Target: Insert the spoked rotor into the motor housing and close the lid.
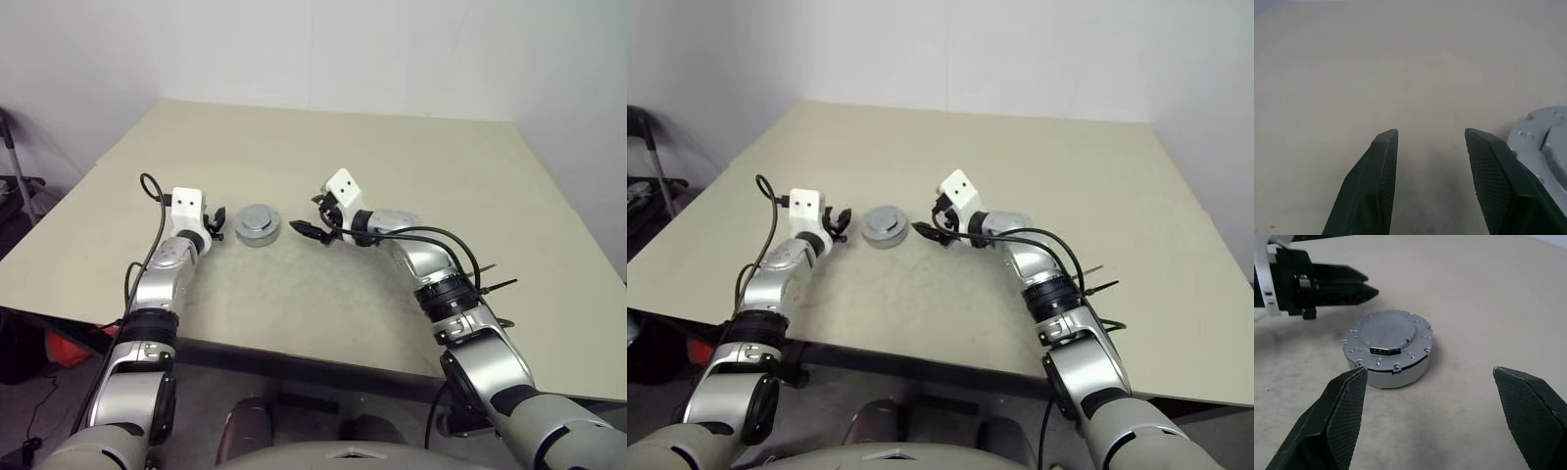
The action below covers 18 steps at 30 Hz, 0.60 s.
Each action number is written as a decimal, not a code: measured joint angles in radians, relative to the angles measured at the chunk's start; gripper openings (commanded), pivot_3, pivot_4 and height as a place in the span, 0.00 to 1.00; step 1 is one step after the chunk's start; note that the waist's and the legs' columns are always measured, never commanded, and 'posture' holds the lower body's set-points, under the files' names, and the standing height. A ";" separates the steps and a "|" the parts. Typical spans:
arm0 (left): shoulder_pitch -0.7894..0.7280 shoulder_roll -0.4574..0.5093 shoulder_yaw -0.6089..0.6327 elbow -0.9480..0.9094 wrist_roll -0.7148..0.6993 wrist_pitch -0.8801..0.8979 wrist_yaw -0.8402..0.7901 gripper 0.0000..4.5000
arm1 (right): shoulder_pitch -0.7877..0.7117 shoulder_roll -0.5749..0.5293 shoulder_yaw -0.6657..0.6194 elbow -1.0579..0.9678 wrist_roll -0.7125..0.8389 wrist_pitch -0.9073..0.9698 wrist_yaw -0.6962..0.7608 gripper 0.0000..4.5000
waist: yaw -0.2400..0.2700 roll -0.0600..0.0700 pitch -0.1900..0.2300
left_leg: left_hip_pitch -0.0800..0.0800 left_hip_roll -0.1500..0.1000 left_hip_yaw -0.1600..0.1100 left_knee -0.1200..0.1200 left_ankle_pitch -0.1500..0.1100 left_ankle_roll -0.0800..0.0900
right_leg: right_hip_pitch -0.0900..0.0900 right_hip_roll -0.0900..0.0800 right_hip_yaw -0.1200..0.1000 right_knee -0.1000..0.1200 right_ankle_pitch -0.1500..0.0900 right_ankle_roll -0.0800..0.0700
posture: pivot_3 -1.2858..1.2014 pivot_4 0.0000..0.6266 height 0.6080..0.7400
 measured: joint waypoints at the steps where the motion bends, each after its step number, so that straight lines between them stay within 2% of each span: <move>1: -0.014 -0.005 -0.003 0.025 0.006 -0.010 -0.002 0.50 | 0.004 -0.001 -0.002 -0.003 -0.001 0.003 -0.002 0.93 | 0.000 0.000 0.000 | 0.000 0.000 0.000 0.000 0.000 0.000 | 0.000 0.000 0.000 0.000 0.000 0.000 | 0.52 0.00 1.00; 18: -0.061 -0.017 -0.013 0.165 0.044 -0.031 -0.066 0.50 | 0.012 -0.005 -0.032 -0.020 -0.006 0.021 -0.024 0.93 | 0.002 0.000 0.000 | 0.000 0.000 0.000 0.000 0.000 0.000 | 0.000 0.000 0.000 0.000 0.000 0.000 | 0.52 0.00 1.00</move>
